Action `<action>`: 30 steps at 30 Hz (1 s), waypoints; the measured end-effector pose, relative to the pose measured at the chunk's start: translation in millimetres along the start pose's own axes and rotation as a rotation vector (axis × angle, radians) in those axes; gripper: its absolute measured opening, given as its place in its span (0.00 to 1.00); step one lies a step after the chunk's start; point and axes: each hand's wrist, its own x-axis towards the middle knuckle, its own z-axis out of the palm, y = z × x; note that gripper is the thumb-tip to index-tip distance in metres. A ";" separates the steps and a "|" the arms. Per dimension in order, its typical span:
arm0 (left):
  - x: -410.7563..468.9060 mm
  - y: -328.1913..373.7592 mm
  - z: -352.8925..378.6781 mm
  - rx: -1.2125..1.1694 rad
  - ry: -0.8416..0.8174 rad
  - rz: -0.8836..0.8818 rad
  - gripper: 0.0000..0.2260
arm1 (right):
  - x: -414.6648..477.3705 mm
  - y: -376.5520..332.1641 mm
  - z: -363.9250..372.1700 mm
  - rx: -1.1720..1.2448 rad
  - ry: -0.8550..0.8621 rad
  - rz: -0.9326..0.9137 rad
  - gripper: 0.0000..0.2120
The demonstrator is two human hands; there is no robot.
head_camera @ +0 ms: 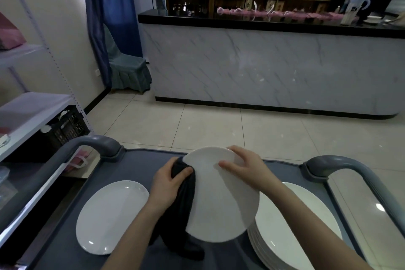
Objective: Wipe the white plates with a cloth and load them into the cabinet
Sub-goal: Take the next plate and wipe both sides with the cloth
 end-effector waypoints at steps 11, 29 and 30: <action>-20.2 -9.0 35.2 -0.413 0.310 -0.387 0.11 | -20.2 -3.7 66.8 0.658 0.738 0.343 0.07; -4.0 -17.0 16.1 -0.337 0.353 -0.563 0.11 | -42.1 21.6 40.2 -0.889 -0.050 -0.708 0.31; -3.8 -16.2 16.4 -0.356 0.333 -0.560 0.11 | -40.3 19.8 41.7 -0.921 -0.040 -0.743 0.29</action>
